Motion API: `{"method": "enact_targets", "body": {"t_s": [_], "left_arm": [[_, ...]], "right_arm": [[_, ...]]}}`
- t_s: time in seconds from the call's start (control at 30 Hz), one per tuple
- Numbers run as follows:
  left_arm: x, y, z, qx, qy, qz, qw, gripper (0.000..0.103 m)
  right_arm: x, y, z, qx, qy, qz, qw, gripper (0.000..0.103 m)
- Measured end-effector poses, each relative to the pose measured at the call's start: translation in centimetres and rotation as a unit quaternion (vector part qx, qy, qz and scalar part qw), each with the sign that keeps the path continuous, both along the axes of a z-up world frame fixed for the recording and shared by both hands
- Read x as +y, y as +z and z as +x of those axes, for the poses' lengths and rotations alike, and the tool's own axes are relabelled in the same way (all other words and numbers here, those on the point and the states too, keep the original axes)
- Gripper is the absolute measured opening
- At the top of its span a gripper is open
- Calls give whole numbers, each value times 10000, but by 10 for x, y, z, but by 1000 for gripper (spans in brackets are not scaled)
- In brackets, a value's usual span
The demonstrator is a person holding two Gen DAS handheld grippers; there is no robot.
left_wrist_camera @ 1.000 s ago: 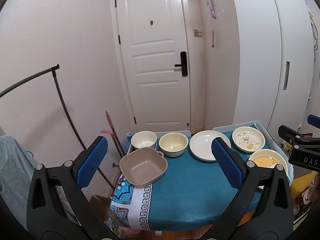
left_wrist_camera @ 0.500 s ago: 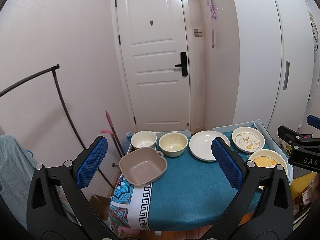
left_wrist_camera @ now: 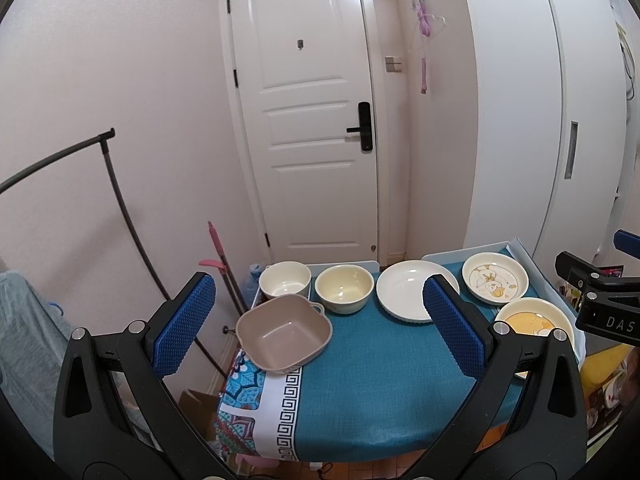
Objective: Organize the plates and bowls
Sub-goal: 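Reach both grippers to the large yellow duck plate rim and close them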
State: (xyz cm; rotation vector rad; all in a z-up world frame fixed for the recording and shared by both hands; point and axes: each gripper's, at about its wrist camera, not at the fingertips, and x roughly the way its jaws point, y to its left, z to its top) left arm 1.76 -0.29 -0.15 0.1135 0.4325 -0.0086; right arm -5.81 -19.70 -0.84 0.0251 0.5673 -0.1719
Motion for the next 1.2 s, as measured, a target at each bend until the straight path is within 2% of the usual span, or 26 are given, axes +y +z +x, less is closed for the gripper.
{"method": "enact_targets", "body": {"t_s": [0.37, 0.5, 0.6, 0.73, 0.93, 1.03, 1.2], "left_arm": [[-10, -3, 14, 142, -294, 0, 9995, 103], [-25, -10, 26, 293, -540, -16, 9981, 103], [-42, -23, 39, 585, -695, -144, 9958, 103], [-82, -56, 60, 1174, -1008, -188, 9878, 103], [-147, -120, 87, 2021, -1141, -320, 9722, 103], [-171, -153, 96, 2392, -1174, -338, 9632, 103], [-212, -204, 114, 2893, -1147, -188, 9502, 101]], "right_arm": [[-9, -1, 3, 70, -141, 87, 9998, 103], [-30, -9, 6, 227, -260, 345, 9988, 103], [-55, -22, 5, 390, -397, 393, 9977, 103], [-101, -43, 6, 602, -541, 640, 9947, 103], [-170, -93, 14, 1167, -471, 888, 9881, 101], [-200, -124, 22, 1494, -301, 1067, 9825, 96], [-240, -176, 38, 1995, 17, 1373, 9702, 74]]}}
